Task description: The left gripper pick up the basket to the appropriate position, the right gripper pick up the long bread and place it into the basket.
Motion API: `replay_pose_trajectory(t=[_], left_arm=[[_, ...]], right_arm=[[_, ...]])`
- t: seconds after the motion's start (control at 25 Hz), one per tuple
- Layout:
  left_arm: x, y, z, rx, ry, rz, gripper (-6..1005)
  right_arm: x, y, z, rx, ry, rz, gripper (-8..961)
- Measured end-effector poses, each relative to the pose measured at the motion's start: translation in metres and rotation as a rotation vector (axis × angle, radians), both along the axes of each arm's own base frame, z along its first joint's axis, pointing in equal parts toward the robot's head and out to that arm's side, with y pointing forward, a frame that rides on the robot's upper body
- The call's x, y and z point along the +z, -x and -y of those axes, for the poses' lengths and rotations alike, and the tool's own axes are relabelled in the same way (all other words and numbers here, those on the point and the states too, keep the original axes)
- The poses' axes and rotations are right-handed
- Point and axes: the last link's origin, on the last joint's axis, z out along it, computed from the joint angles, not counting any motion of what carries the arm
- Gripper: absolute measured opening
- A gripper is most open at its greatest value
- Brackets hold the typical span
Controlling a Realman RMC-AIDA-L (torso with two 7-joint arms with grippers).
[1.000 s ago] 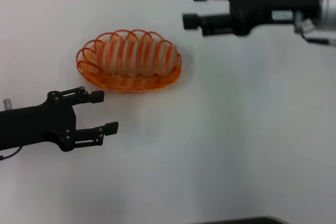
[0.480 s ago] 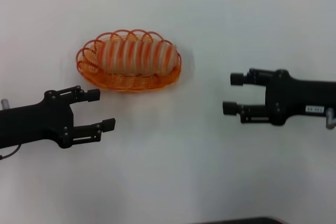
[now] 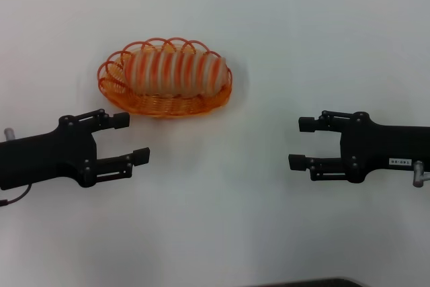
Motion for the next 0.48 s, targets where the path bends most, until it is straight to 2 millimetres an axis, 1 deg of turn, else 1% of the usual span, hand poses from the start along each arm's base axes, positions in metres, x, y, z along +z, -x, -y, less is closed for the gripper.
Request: replay_pose_trajectory(t=[0.48], left_arm=[[-0.0003,0.0101,-0.0022,0.059,-0.022,-0.037,795]], right_arm=[[-0.0015,0.0018,-0.0037,0.026,0.012,0.028,832]])
